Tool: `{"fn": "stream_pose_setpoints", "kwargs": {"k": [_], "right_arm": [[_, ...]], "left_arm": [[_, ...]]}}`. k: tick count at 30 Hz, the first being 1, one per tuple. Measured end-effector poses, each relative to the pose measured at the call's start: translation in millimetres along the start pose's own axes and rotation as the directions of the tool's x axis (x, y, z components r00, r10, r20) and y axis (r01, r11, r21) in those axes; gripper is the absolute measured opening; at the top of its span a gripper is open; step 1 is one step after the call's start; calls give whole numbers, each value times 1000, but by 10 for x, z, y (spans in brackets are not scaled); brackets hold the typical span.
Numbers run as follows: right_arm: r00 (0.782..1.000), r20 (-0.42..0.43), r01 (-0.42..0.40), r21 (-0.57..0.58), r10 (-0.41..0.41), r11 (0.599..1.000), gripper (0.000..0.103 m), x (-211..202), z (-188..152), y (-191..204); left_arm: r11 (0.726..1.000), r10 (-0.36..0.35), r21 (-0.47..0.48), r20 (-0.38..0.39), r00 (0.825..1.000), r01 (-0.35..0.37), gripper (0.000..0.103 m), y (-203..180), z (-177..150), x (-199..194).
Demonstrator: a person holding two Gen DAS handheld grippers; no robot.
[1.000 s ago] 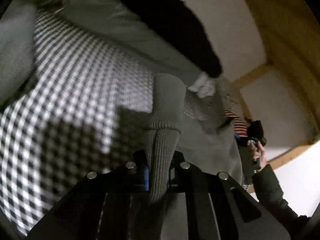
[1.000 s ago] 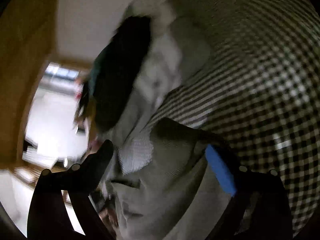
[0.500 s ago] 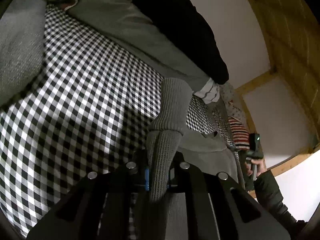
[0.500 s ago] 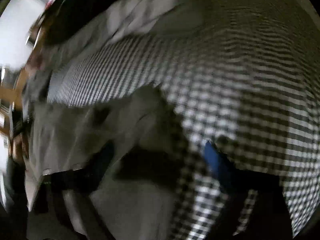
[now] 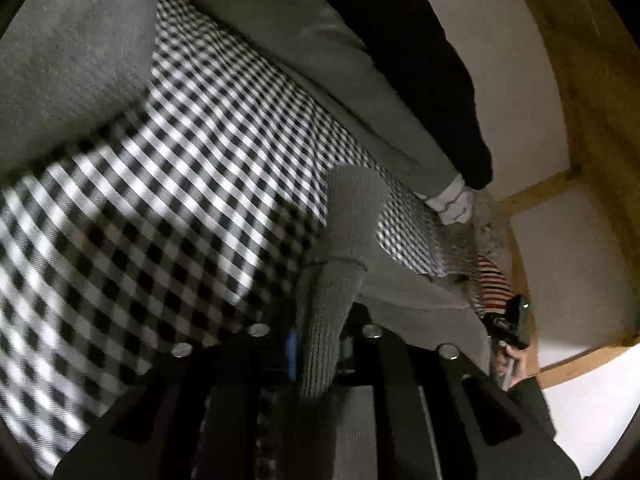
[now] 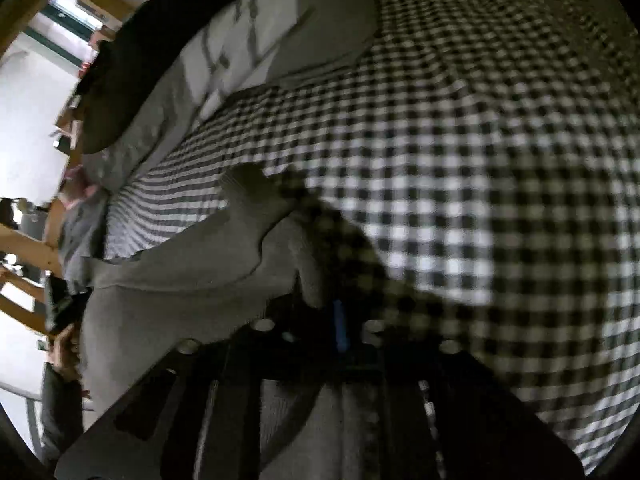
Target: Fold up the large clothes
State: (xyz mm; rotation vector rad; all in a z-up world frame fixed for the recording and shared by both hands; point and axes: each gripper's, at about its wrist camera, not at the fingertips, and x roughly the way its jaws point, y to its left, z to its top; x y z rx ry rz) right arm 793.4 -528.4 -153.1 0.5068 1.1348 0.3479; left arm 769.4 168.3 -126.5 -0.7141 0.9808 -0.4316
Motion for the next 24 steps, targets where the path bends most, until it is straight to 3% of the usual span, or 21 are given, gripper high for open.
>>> {"fn": "stream_pose_setpoints", "kwargs": {"k": [1, 2, 3, 4, 6, 8, 10, 13, 15, 16, 17, 21, 24], "right_arm": [[1000, 7, -26, -16, 26, 1000, 55, -93, -53, 42], [998, 23, -63, -41, 64, 997, 79, -225, -90, 102], [995, 43, -89, -75, 93, 993, 89, -456, -147, 102], [993, 56, -99, -105, 105, 990, 93, -650, -212, 91], [993, 32, -110, -157, 116, 981, 93, -844, -339, 91], [996, 5, -90, -220, 93, 971, 94, -1044, -629, 49], [997, -32, -75, -286, 69, 955, 94, -1114, -992, 32], [997, -55, -64, -365, 47, 929, 93, -1072, -1424, 11], [996, -63, -88, -390, 68, 917, 79, -956, -1637, 33], [993, -74, -117, -393, 96, 912, 65, -896, -1742, 78], [989, -73, -149, -396, 130, 906, 59, -862, -1809, 101], [979, 38, -169, -414, 202, 894, 58, -840, -1940, 163], [977, 88, -143, -414, 196, 899, 47, -852, -1991, 187]], "left_arm": [[1000, -6, 31, 1, 1000, 6, 37, -40, -21, -41], [998, -11, 62, 12, 1000, 10, 74, -85, -42, -105], [992, -44, 118, 37, 998, 40, 93, -172, -69, -246], [985, -70, 164, 63, 996, 59, 97, -242, -87, -377], [967, -93, 248, 114, 989, 62, 97, -365, -128, -710], [957, -134, 273, 104, 985, 102, 97, -401, -227, -937], [958, -148, 256, 50, 988, 131, 97, -351, -483, -1038], [968, -103, 222, -72, 992, 116, 97, -197, -975, -885], [970, -115, 203, -111, 987, 136, 97, -122, -1282, -756], [969, -135, 193, -119, 984, 156, 97, -91, -1376, -716], [967, -154, 182, -128, 980, 176, 97, -77, -1442, -678], [941, -267, 136, -262, 927, 310, 97, -163, -1784, -321], [939, -254, 170, -242, 936, 299, 97, -280, -1842, -261]]}}
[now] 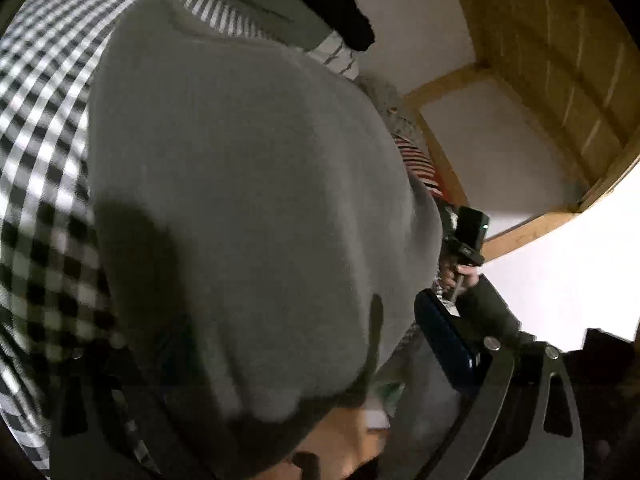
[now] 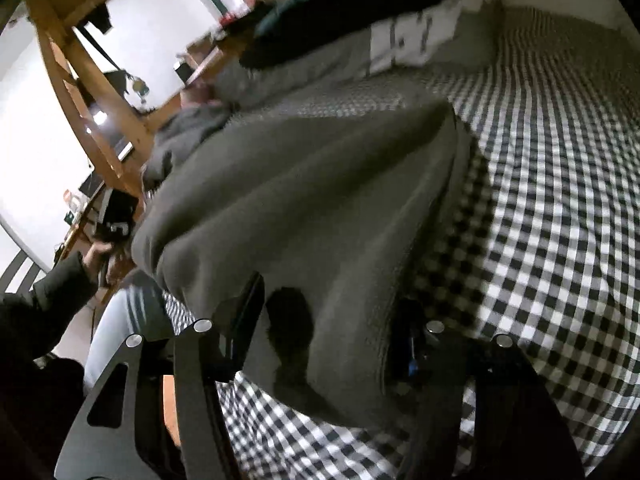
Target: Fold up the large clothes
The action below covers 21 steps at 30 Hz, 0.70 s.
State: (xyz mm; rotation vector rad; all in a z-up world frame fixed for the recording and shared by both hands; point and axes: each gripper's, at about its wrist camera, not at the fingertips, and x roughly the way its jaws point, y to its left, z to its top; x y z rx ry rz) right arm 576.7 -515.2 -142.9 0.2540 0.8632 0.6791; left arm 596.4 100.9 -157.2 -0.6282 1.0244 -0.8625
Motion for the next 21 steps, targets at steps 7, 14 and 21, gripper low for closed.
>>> {"fn": "stream_pose_setpoints", "kwargs": {"k": [7, 14, 21], "right_arm": [[998, 57, 12, 66, -16, 998, 13, -311, -20, -65], [997, 57, -65, 216, 53, 974, 13, -334, -373, -436], [989, 16, -145, 117, 144, 982, 12, -485, -504, -217]], "left_arm": [[998, -10, -64, 112, 994, 18, 28, 90, -213, -447], [991, 9, -135, 124, 992, 8, 23, 236, -407, -665], [992, 33, -127, 102, 994, -20, 21, 152, -572, -869]]}}
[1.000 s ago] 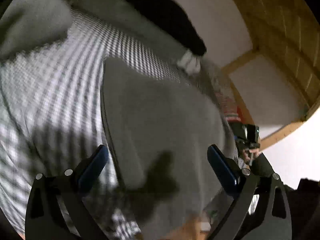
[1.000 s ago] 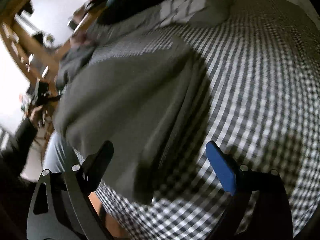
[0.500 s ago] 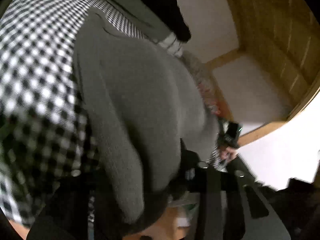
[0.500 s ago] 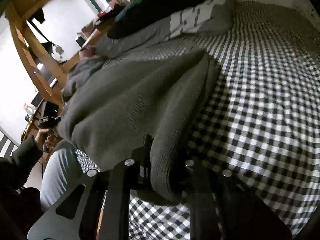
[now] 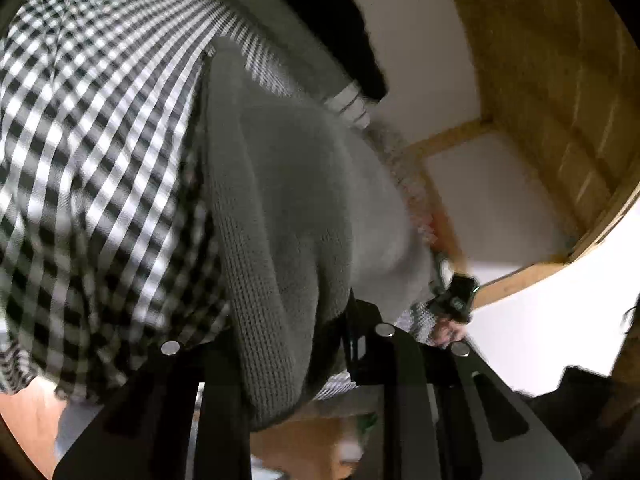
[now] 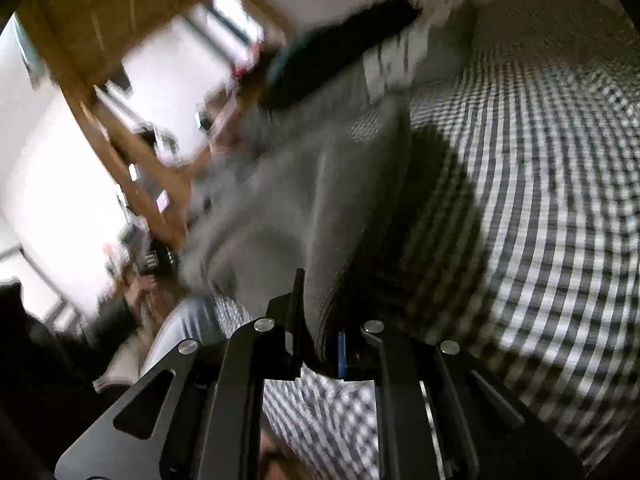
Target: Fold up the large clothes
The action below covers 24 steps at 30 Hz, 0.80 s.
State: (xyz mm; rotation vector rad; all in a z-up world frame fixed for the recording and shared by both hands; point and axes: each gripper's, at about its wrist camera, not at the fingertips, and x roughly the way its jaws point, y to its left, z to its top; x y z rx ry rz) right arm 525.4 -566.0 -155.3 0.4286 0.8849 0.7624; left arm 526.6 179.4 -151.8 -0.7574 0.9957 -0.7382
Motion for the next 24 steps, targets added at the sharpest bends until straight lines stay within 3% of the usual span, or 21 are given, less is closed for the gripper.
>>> {"fn": "stream_pose_setpoints", "kwargs": {"k": [4, 6, 7, 8, 9, 10, 13, 15, 17, 22, 24], "right_arm": [[998, -47, 32, 36, -30, 999, 13, 89, -139, -100], [999, -21, 44, 6, -44, 999, 18, 55, -68, -13], [999, -14, 38, -1, -38, 999, 27, 56, -21, 29], [999, -7, 32, -10, -32, 999, 36, 46, 9, 59], [1000, 0, 25, -26, -25, 999, 55, 46, 67, 103], [1000, 5, 28, -33, -28, 999, 65, 79, 115, 122], [998, 0, 56, -32, -56, 998, 66, 284, 186, 237], [997, -14, 76, -19, -76, 997, 66, 362, 191, 230], [997, -16, 72, -6, -72, 997, 66, 441, 165, 255], [998, -21, 54, 22, -54, 998, 70, 581, 90, 177], [999, -14, 43, 31, -43, 999, 74, 627, 104, 202]], "left_arm": [[999, -8, -48, 5, 1000, 8, 22, 128, -80, 87], [999, -30, 39, 42, 999, 29, 25, -39, 3, -23], [997, -41, 74, 62, 997, 36, 37, -123, 73, -79], [993, -45, 114, 84, 995, 35, 58, -226, 155, -152], [988, -31, 156, 105, 994, 15, 69, -350, 276, -214], [983, 1, 184, 106, 994, -20, 84, -426, 395, -223], [964, 104, 236, 98, 990, -125, 86, -575, 783, -142], [978, 32, 207, 27, 999, -37, 95, -627, 961, -24], [977, 33, 214, -18, 999, -28, 97, -652, 965, -5], [971, 58, 229, 76, 995, -74, 97, -541, 1015, -270], [960, 128, 230, 159, 979, -163, 97, -501, 1171, -325]]}}
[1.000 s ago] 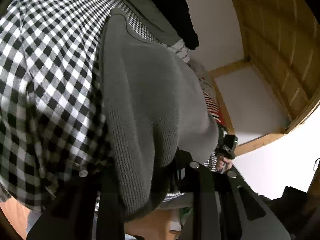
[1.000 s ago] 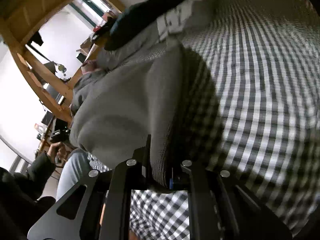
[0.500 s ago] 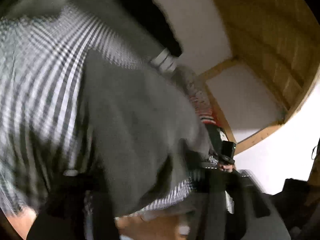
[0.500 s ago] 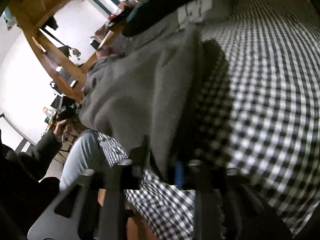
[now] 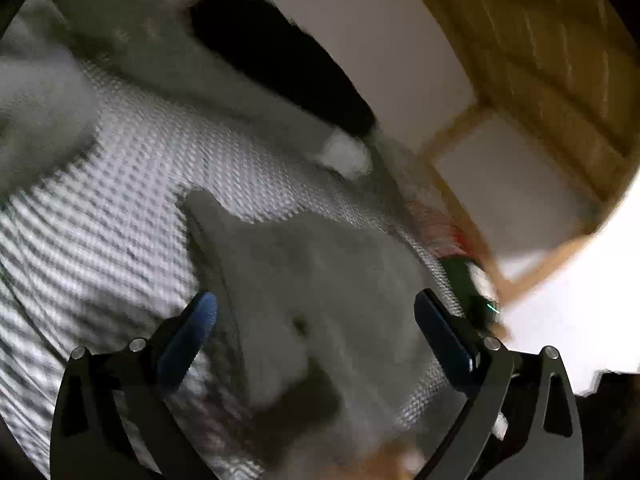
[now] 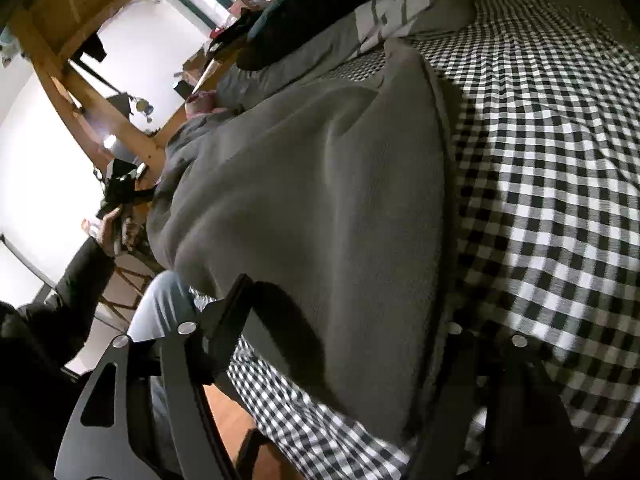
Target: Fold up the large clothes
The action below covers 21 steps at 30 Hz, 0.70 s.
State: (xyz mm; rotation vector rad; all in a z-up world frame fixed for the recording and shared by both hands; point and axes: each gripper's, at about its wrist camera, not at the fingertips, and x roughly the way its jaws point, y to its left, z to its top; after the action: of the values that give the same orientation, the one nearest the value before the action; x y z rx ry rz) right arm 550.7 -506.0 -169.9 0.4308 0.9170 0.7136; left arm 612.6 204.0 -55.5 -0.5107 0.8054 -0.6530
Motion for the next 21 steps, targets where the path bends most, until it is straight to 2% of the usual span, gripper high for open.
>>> {"fn": "stream_pose_setpoints", "kwargs": {"k": [1, 2, 3, 4, 5, 7, 8, 10, 12, 15, 16, 17, 18, 19, 21], "right_arm": [[1000, -2, 4, 1, -4, 1000, 76, 29, 6, 12], [1000, -3, 7, 1, -7, 1000, 78, 49, 12, 27], [1000, -3, 7, 4, -7, 1000, 78, 56, 22, 32], [1000, -4, 9, 5, -9, 1000, 78, 53, 34, 38], [1000, -4, 10, 4, -10, 1000, 78, 49, 36, 46], [1000, -5, 13, 5, -13, 1000, 78, 32, 34, 44], [1000, -5, 16, 6, -16, 1000, 78, 28, 31, 53], [1000, -8, 21, 4, -21, 1000, 78, 27, 23, 53], [1000, -10, 22, 4, -22, 1000, 78, 36, 29, 52], [1000, -8, 24, 15, -24, 1000, 73, 55, 55, 24], [999, -6, 37, 17, -37, 999, 60, 50, 58, 13], [999, -1, 54, 22, -54, 998, 36, 33, 61, -11], [999, 14, 43, 30, -43, 999, 25, -13, 65, -43], [999, 31, 25, 31, -26, 999, 14, -58, 65, -57], [997, 82, 8, 22, -9, 1000, 8, -185, 75, -39]], "left_arm": [[1000, -3, -20, 1, 1000, 3, 97, 49, 98, 59], [997, -44, -60, -7, 999, 43, 97, 137, 198, 151], [991, -85, -111, -43, 995, 80, 97, 236, 261, 278], [984, -100, -160, -101, 990, 83, 97, 322, 300, 432], [984, -63, -177, -172, 983, 32, 97, 399, 331, 618], [989, 70, -106, -253, 965, -100, 97, 455, 372, 872], [988, 91, -93, -274, 958, -120, 97, 494, 383, 972], [988, 65, -118, -288, 956, -102, 97, 546, 386, 1099], [991, 67, -93, -307, 949, -100, 97, 516, 383, 1191], [990, -39, -139, -264, 964, 2, 95, 487, 414, 1204], [988, -48, -151, -241, 969, 11, 54, 482, 421, 1194], [986, 4, -164, -214, 977, -40, 7, 492, 433, 1188], [978, 23, -199, -173, 985, -58, 4, 534, 436, 1189], [968, 14, -245, -135, 991, -47, 4, 605, 441, 1124], [960, 13, -276, -89, 996, -38, 4, 662, 444, 1041]]}}
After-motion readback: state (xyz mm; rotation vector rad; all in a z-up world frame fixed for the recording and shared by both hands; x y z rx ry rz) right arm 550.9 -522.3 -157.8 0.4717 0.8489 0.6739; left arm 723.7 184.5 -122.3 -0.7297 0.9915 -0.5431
